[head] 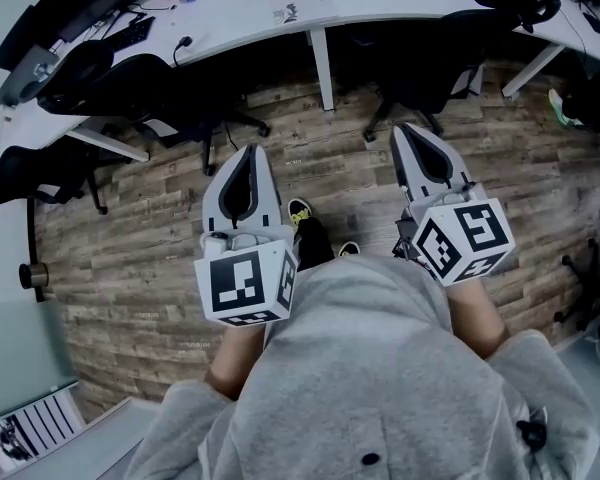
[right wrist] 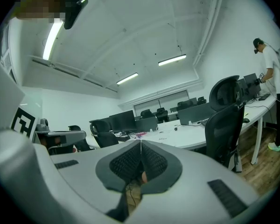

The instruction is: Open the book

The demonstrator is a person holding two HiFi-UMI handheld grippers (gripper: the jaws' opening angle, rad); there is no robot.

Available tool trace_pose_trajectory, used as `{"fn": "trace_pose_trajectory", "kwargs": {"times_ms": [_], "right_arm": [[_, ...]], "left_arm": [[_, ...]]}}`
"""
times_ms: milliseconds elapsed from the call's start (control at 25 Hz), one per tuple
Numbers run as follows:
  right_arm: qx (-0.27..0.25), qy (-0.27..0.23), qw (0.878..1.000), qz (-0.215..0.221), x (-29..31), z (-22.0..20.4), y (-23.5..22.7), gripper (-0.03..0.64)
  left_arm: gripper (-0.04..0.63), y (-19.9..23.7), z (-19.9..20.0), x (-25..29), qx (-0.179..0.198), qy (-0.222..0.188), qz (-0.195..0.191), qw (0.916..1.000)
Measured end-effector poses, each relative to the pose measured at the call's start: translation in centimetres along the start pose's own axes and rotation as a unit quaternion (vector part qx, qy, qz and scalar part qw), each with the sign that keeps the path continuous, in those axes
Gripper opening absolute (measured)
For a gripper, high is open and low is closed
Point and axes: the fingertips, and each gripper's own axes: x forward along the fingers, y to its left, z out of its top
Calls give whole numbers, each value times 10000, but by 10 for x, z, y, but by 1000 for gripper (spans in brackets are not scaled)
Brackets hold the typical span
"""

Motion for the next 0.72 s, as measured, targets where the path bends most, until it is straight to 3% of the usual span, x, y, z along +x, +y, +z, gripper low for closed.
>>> {"fn": "trace_pose_trajectory", "kwargs": {"times_ms": [720], "right_arm": [[66,26,9997,-225,44,1,-27,26]], "left_arm": [[8,17,-1,56,9,54,-158,9999]]}}
